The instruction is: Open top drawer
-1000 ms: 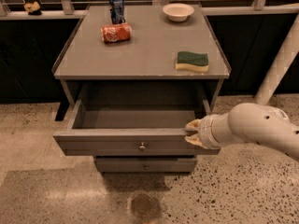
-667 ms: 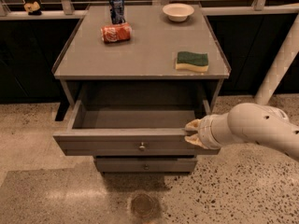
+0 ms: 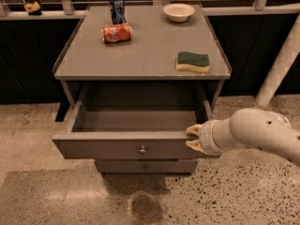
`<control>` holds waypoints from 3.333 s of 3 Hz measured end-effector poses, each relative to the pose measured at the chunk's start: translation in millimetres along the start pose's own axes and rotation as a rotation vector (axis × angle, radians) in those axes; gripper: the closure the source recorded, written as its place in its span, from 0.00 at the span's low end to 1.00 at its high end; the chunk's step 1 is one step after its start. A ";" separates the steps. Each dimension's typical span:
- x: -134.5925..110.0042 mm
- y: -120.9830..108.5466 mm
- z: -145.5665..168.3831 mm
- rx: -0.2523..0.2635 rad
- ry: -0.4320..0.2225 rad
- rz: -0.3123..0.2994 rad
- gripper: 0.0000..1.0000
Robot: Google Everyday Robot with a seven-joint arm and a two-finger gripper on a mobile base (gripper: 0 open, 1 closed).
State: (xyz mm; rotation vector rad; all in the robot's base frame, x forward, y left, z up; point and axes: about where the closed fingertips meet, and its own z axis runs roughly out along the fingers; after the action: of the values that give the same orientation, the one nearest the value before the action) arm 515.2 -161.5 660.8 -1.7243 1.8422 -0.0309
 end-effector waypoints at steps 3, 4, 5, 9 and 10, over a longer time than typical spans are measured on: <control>-2.9 18.6 -11.7 -0.014 -0.014 -0.012 1.00; -2.9 18.6 -11.6 -0.014 -0.014 -0.012 1.00; -1.2 21.6 -7.8 -0.018 -0.015 -0.004 1.00; -7.2 33.2 -10.0 -0.039 -0.052 0.024 1.00; -7.2 33.2 -10.0 -0.039 -0.052 0.024 1.00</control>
Offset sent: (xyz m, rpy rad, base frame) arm -0.2733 -0.0262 -0.0819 0.0958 0.1659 0.1403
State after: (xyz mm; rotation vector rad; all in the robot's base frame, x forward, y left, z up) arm 480.8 -153.7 658.2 -1.7134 1.8361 0.0594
